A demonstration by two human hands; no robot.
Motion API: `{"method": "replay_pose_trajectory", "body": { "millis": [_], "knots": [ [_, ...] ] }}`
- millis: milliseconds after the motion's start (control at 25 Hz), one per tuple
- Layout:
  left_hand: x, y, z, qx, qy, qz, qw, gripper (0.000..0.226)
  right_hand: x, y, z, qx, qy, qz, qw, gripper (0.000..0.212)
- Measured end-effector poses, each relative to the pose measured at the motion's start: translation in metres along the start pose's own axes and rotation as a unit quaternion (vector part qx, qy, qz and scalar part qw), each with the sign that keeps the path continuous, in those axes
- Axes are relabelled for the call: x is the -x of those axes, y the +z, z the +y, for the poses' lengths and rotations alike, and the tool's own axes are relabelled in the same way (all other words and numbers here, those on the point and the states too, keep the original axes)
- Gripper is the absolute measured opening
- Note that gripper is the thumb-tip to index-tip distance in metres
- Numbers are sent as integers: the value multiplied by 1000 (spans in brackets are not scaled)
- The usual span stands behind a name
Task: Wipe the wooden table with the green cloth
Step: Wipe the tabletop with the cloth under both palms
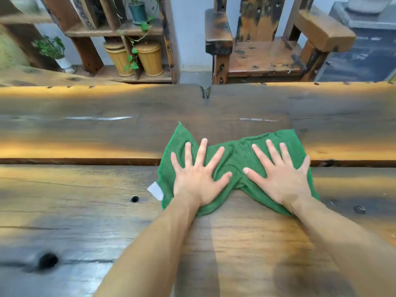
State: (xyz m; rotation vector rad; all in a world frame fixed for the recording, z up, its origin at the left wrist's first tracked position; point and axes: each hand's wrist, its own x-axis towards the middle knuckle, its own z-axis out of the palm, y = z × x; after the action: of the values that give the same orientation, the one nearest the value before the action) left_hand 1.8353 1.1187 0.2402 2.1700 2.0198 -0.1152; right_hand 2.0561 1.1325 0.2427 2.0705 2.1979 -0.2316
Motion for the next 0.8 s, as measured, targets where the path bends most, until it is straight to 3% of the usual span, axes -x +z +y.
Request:
{"method": "replay_pose_trajectory", "body": {
  "millis": [320,800],
  "knots": [
    [212,30,19,-7,-6,-33,999,80,215,31,-7,9,-14,-51,999,86],
    [421,66,19,8,19,-23,1000,74,417,68,-24,-13,-26,-43,999,80]
  ]
}}
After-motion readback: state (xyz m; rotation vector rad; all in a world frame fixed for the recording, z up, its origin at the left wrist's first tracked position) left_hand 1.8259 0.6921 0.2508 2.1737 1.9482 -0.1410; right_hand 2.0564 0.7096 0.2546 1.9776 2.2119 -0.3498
